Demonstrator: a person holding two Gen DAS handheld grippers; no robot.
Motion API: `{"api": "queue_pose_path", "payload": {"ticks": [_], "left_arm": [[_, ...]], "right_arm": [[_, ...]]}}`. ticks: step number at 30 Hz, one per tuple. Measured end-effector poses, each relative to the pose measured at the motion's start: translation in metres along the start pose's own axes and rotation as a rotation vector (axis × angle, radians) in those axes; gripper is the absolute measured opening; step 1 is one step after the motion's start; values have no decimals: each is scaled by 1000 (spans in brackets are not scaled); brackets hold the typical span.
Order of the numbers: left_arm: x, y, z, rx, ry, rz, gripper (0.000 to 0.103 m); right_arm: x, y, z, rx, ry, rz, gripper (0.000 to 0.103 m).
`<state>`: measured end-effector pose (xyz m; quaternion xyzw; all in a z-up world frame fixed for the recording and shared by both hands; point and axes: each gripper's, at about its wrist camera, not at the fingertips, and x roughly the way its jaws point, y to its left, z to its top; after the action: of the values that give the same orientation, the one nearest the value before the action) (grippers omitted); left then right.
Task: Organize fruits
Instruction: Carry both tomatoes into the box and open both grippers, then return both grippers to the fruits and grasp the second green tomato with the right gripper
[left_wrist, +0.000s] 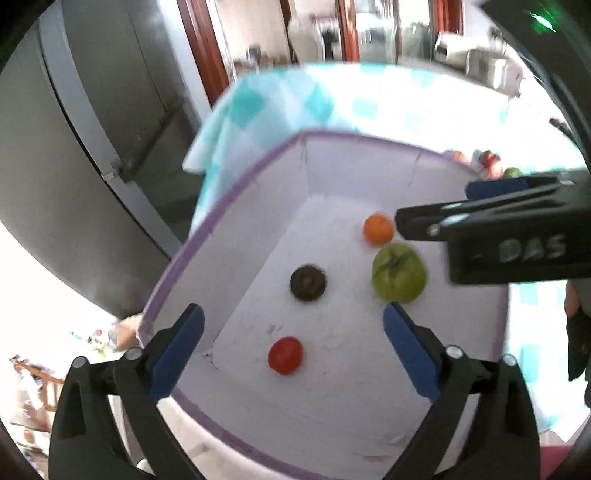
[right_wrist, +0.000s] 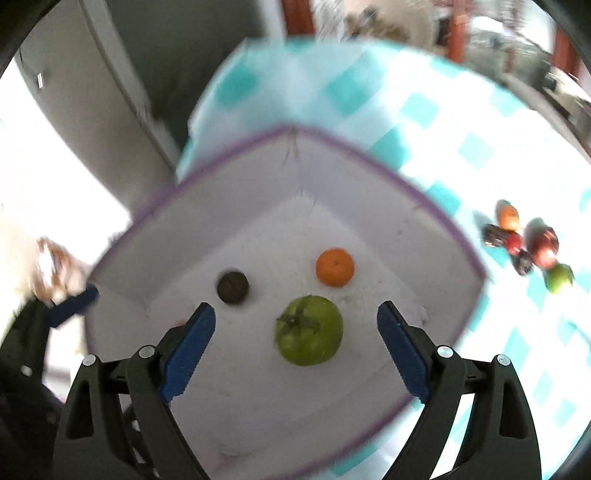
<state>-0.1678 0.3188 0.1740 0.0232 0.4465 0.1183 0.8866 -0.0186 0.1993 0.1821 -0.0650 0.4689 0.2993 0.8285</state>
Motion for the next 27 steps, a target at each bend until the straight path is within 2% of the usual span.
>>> {"api": "queue_pose_path", "payload": {"ticks": [1, 3, 7, 11, 14, 18, 21, 23, 25, 27], "left_arm": [[-13, -6, -1, 7, -50, -10, 101], [-18, -12, 6, 24, -97, -29, 101], [-37, -44, 21, 75, -181, -100, 101], [-53, -81, 40, 102, -217, -222, 101], [-53, -113, 56, 150, -228, -272, 101], [-41, -172, 69, 202, -190, -336, 101], [-25, -219, 69, 304, -152, -387, 101], [-10, -253, 61, 378, -91, -422, 101], [9, -272, 51, 420, -31, -423, 101], [24, -284, 42, 427, 34, -418, 101]], "right_arm": [[-17, -9, -9, 29, -48, 2, 87], [-42, -22, -13, 68, -93, -16, 87], [-67, -70, -51, 217, -166, -92, 87], [-65, -125, -84, 349, -156, -193, 87], [-60, -169, -99, 393, -128, -264, 87], [-43, -227, -107, 429, -91, -316, 87], [-33, -260, -103, 415, -73, -345, 87], [-23, -281, -98, 401, -58, -348, 87], [-7, -295, -93, 366, -36, -351, 87], [9, -302, -89, 320, -15, -353, 87]]}}
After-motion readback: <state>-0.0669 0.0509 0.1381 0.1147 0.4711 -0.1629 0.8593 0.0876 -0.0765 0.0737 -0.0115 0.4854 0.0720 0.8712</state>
